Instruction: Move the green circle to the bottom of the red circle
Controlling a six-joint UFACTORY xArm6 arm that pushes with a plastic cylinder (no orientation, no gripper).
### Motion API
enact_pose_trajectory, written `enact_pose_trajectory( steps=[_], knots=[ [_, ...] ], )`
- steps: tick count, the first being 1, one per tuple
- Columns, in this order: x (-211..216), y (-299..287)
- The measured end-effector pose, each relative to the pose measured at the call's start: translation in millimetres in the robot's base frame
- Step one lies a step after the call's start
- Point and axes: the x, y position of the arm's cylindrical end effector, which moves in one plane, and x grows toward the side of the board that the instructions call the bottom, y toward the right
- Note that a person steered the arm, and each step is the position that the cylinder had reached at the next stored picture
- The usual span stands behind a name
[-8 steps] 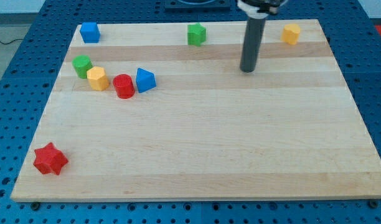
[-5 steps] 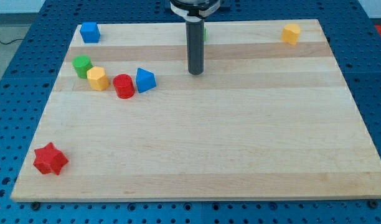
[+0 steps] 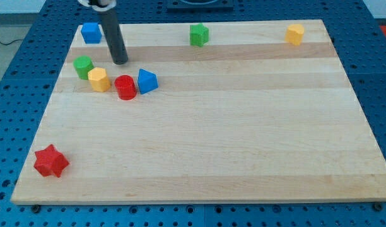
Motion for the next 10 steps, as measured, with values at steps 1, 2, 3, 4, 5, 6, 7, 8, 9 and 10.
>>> enact_pose_trajectory(
  steps=[1,2,3,4,5,6,7,8,9,10],
  knots=[
    [-22,-24],
    [-13,-52],
    [21,-52],
    [44,-39],
    [38,-32],
    [1,-49],
    [7,-104],
    [31,-116],
    [78,-58],
    [129,17]
  ],
)
